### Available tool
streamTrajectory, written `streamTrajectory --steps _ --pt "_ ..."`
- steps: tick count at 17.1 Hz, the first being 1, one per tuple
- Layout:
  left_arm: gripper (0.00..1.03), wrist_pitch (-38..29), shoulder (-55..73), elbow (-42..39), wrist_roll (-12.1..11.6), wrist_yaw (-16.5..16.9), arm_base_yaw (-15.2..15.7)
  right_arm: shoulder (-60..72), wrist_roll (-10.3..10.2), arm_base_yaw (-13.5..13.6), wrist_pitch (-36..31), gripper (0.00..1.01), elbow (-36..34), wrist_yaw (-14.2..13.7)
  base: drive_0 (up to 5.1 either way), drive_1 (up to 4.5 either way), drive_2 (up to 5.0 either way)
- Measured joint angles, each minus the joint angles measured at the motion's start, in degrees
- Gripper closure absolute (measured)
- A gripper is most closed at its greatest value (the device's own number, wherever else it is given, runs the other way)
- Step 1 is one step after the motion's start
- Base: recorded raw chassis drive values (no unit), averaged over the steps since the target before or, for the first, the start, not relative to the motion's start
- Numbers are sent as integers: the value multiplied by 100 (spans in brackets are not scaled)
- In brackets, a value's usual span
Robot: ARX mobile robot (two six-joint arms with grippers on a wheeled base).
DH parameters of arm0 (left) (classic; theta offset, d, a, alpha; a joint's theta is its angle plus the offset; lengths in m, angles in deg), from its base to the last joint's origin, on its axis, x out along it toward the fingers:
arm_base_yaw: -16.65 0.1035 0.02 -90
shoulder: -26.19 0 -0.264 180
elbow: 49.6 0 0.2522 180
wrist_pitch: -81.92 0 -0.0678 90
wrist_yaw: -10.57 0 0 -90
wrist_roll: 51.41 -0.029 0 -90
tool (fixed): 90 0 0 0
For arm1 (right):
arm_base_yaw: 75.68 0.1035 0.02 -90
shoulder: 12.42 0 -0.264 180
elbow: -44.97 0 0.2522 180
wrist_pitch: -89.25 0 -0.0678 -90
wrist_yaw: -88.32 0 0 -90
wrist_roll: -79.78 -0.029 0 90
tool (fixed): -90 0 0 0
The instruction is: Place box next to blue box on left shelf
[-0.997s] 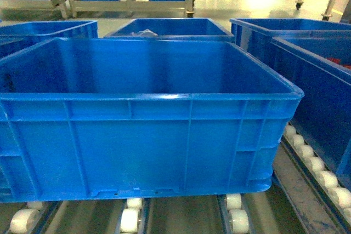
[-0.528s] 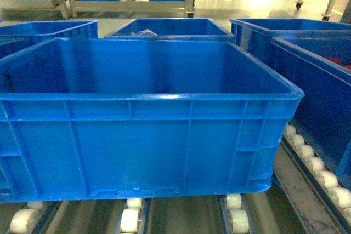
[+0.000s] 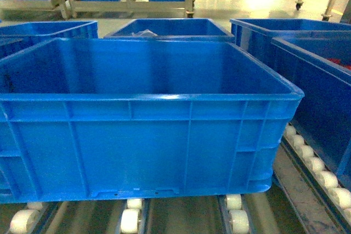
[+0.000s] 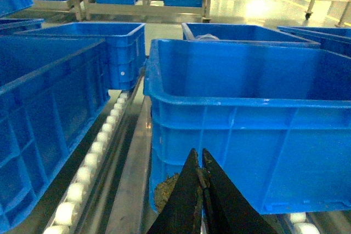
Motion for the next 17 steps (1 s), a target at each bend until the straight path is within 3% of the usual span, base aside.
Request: streamTrajectory --steps 7,8,9,15,16,17 --pt "102 92 -319 0 -2 -17 0 -402 2 0 142 100 0 -17 0 0 0" --pt "99 92 -319 0 0 -17 0 -402 2 0 144 100 0 -17 0 0 0" --pt "87 92 -319 0 0 -20 0 -402 7 0 144 99 0 -17 0 0 0" --pt "10 92 -319 0 0 -20 0 -402 4 0 144 21 0 -20 0 0 0" --pt "4 92 -319 0 -13 -20 0 -402 4 0 144 8 0 -17 0 0 0" --pt "5 92 -319 0 -15 -20 0 -402 2 0 144 2 0 -20 0 0 0"
